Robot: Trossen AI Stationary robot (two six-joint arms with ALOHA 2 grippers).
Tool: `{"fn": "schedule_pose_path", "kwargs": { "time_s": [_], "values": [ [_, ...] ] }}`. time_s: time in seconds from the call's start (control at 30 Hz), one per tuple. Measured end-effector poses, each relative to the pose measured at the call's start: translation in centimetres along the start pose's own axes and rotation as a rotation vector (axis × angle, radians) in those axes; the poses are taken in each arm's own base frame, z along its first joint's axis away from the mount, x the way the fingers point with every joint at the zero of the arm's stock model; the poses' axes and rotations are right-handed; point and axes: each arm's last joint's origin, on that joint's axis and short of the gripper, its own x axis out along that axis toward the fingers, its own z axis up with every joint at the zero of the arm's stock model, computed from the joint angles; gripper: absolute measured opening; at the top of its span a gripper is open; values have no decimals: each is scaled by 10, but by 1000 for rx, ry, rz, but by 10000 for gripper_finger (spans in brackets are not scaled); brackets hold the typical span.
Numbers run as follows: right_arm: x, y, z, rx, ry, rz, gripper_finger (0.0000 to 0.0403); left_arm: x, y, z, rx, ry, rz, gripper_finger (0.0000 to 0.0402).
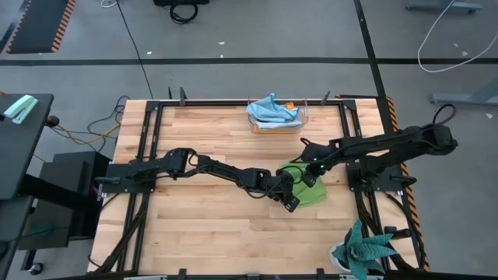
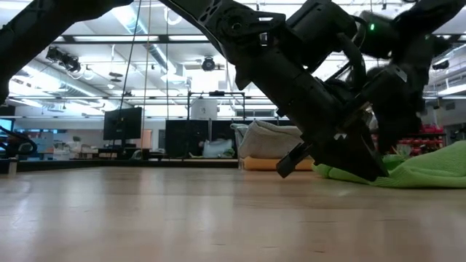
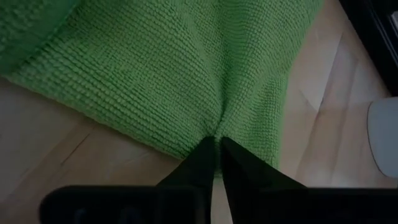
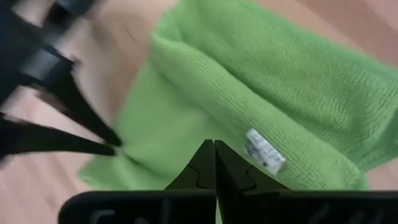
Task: Fold microfiber towels
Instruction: Fold the green microfiber cloth
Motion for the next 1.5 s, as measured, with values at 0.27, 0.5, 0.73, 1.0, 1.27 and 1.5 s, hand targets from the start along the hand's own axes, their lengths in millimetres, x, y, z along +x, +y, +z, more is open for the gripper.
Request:
{"fn": "schedule_pose_path", "kwargs": {
  "time_s": [0.27,0.5,0.73,1.0,1.27,1.5],
  "values": [
    [22,-11,6,3,34,-24,0,0,0,0,3,-2,-4,35],
    [29,-22,27,72,-56,-3,0,0,-3,-4,7,10,-5,33],
    [34,-31,41,100,-110,19,0,-1,-5,-6,10,15,-4,19],
    [28,-42,51,115,-155,4,0,-1,-6,-9,6,29,-3,28],
    [25,-57,54,124,-158,-40,0,-2,-8,-12,10,45,-7,16],
    [10,-50,49,96,-178,-4,0,-2,-8,-12,10,45,-6,29]
  ]
}}
